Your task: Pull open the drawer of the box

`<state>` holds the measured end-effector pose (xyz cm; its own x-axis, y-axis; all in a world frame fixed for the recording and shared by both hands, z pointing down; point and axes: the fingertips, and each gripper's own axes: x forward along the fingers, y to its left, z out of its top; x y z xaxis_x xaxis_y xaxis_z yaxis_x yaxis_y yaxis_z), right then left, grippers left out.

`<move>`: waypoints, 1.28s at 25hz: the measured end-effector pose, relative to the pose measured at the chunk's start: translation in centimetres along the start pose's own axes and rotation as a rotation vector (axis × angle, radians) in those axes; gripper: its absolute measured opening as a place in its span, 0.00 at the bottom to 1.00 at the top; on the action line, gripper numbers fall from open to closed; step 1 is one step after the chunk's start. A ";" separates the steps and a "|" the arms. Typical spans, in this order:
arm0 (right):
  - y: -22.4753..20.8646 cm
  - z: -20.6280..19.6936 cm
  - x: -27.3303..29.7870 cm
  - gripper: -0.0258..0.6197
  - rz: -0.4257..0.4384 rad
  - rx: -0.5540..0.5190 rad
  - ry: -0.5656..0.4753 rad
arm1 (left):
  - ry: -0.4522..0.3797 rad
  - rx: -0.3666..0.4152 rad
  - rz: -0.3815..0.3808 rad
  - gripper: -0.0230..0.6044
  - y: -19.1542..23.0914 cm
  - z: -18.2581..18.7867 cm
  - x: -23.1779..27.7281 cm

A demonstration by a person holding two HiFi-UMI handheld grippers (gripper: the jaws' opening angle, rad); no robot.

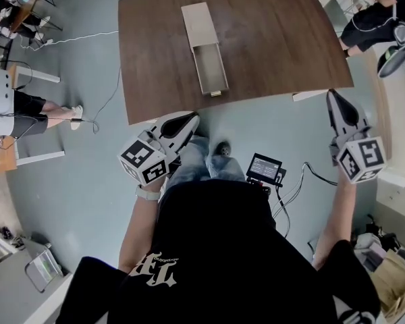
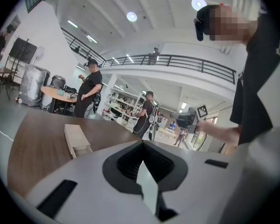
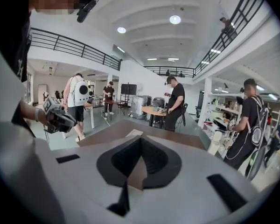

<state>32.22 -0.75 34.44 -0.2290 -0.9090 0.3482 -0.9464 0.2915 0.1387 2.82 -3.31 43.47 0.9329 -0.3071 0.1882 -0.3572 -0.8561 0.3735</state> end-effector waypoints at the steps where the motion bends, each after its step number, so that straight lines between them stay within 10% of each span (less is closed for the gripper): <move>1: 1.1 -0.6 0.1 0.02 0.010 -0.007 0.011 | -0.019 -0.010 -0.011 0.04 -0.4 0.4 -0.3; 32: 26.9 -4.2 -10.6 0.02 0.034 0.045 0.022 | -0.120 0.056 -0.050 0.04 -9.1 -3.2 -21.3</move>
<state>10.18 17.97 38.40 -0.2570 -0.8919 0.3722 -0.9475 0.3083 0.0847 -13.92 12.30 38.97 0.9495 -0.3082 0.0591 -0.3101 -0.8925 0.3275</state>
